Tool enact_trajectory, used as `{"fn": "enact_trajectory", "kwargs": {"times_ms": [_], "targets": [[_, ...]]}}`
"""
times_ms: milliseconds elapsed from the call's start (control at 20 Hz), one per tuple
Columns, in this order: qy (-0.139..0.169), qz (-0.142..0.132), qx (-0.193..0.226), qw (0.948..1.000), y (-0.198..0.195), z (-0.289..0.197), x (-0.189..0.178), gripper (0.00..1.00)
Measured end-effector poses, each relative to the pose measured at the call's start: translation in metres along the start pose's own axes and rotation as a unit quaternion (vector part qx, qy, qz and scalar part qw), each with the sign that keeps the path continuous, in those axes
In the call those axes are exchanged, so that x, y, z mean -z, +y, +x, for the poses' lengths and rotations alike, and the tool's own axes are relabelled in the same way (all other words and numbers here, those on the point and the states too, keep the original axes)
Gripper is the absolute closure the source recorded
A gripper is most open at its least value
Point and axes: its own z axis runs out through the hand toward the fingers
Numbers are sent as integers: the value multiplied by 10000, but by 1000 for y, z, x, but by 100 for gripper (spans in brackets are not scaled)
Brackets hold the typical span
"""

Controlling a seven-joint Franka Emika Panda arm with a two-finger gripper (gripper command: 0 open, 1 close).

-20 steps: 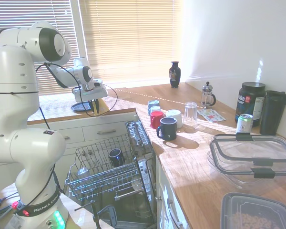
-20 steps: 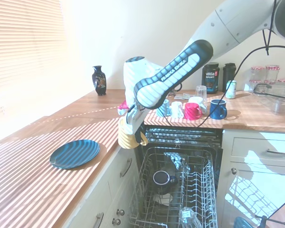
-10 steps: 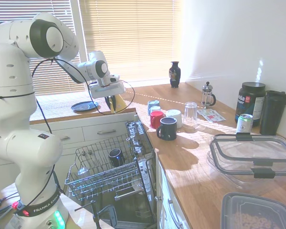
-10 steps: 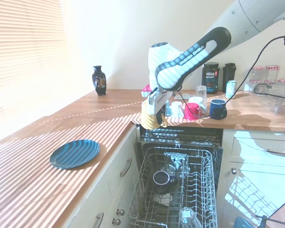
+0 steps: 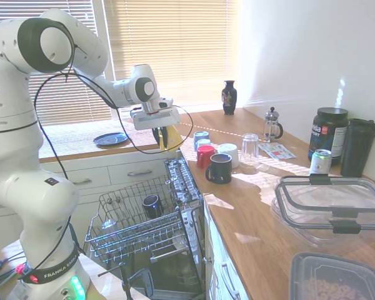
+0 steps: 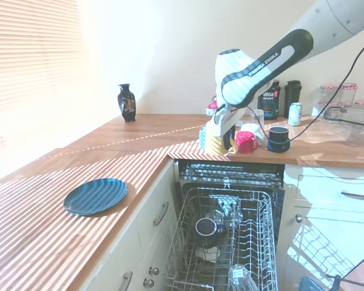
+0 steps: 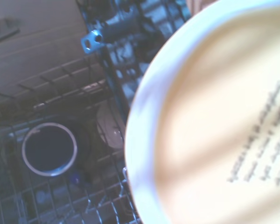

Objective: Remove a mug cup out of the dishwasher

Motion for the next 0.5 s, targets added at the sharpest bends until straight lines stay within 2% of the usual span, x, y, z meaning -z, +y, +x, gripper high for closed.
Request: {"fn": "enact_trajectory", "kwargs": {"times_ms": [200,500], "targets": [[74,0,-273,9996,38,5,11,100],[-122,-36,-181,9998,24,2,-20,100]]}}
